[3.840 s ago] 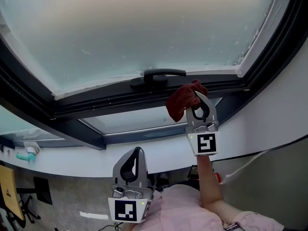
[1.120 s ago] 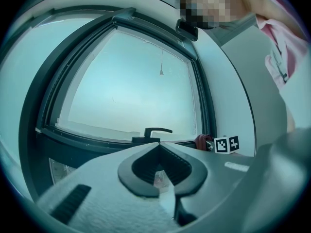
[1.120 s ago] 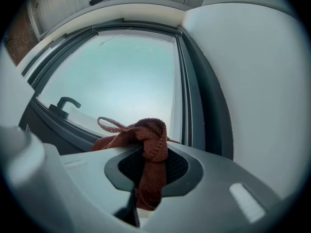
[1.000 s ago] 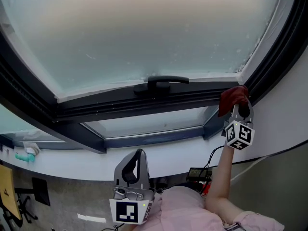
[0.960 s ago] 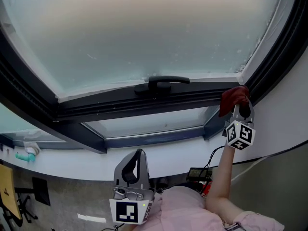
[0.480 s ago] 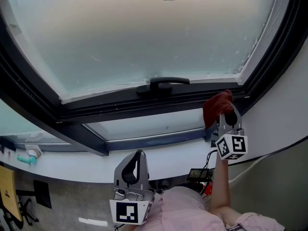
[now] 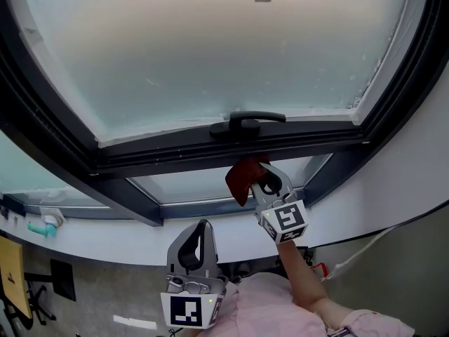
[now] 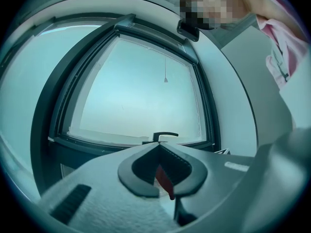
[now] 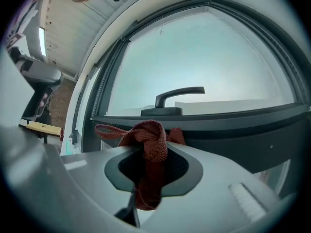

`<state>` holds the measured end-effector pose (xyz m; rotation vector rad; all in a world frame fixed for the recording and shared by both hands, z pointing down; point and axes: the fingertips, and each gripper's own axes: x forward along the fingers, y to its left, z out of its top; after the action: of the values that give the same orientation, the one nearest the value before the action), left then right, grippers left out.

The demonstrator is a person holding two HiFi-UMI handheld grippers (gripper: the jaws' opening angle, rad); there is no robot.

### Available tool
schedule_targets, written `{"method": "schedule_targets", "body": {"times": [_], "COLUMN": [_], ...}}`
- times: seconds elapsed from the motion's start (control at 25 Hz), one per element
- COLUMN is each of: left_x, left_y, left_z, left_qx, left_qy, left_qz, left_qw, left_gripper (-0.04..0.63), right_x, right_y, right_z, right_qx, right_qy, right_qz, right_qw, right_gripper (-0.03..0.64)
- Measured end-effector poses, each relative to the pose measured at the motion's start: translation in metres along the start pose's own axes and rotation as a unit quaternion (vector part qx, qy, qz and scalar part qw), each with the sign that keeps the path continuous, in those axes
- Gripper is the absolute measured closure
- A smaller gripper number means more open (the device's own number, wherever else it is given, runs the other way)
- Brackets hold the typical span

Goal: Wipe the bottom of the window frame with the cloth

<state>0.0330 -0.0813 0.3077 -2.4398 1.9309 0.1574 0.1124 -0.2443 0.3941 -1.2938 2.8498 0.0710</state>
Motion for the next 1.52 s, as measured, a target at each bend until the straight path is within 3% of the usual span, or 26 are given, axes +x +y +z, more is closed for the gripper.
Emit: {"method": "schedule_targets", "body": {"times": [0.36,0.8,1.04,1.16,1.44,1.52], "left_x": [-0.021,-0.03,-0.035,-0.036,-0.031,-0.029], "left_y": [0.044,0.089,0.108,0.11,0.105,0.103], "left_z": [0.006,0.011,0.016,0.018,0.016,0.015], "left_qx": [0.003,-0.002,-0.013,-0.017,-0.018,-0.017], "left_qy": [-0.003,0.003,-0.009,-0.016,-0.016,-0.016], "left_qz": [0.017,-0.038,-0.035,-0.037,-0.047,-0.047], "left_qw": [0.9999,0.9993,0.9993,0.9991,0.9986,0.9986], "left_gripper": [0.598,0.598,0.598,0.598,0.598,0.598], "right_x": [0.023,0.037,0.039,0.038,0.037,0.033], "right_y": [0.011,0.022,0.021,0.021,0.02,0.012], "right_z": [-0.003,-0.001,0.0,-0.002,-0.002,-0.001], "right_qx": [0.03,-0.006,-0.015,-0.019,-0.051,-0.054], "right_qy": [-0.018,-0.005,0.015,0.02,0.032,0.031], "right_qz": [-0.065,-0.14,-0.171,-0.172,-0.125,-0.131], "right_qw": [0.997,0.99,0.985,0.985,0.99,0.989], "right_gripper": [0.552,0.551,0.551,0.551,0.554,0.555]}}
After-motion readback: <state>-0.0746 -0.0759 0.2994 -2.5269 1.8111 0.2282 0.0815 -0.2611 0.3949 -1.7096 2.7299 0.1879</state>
